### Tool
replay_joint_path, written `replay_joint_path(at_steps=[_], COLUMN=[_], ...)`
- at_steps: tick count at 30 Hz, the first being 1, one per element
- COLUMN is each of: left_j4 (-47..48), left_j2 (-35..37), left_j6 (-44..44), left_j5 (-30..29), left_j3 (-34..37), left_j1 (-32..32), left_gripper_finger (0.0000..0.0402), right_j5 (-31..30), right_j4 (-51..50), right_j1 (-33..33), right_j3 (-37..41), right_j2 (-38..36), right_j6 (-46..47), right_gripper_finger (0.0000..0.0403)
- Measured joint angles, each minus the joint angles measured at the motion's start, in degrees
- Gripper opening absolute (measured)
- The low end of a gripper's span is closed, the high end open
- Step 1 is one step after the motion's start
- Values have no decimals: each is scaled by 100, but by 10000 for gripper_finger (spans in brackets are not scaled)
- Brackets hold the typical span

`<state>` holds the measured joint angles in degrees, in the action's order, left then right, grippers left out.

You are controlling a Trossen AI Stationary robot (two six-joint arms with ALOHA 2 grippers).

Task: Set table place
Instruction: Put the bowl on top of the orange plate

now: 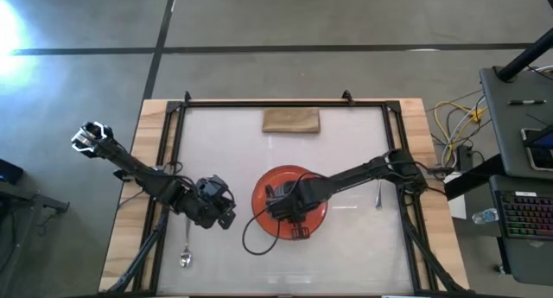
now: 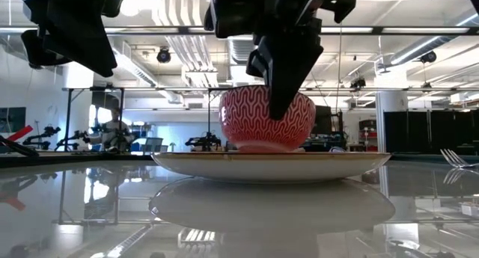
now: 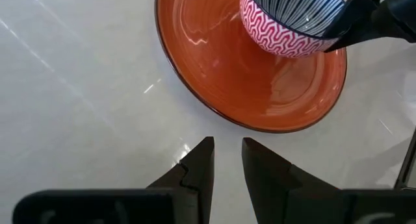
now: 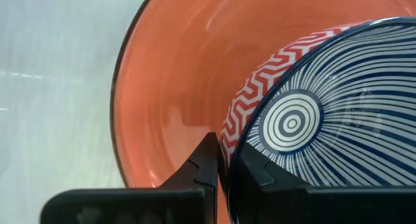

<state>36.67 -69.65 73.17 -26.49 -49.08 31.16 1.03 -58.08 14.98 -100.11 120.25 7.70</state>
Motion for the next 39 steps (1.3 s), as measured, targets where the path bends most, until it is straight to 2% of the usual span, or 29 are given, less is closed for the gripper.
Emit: replay_joint_path(at_steps=[5,17,28,36,39], left_j4=[4,19,248,1293,1514], left_j2=[1,3,3,117,147], left_j6=[-3,-3,-2,166,-671], left_j5=[-71,-89,-57,1112,2300], left_j3=[0,0,0,-57,-278], left_j1=[0,0,0,180,190], left_gripper_finger=[66,66,66,66,66], right_j5=[-1,41,-184,-827,-1072], right_j4=[154,320,255,241,238], right_j1=[-3,-2,-3,-47,-52], right_j3=[21,163,9,-268,-287], right_j2=[2,2,-99,-790,-1141], right_j6=[0,88,250,923,1338], right_gripper_finger=[18,85,104,100,101])
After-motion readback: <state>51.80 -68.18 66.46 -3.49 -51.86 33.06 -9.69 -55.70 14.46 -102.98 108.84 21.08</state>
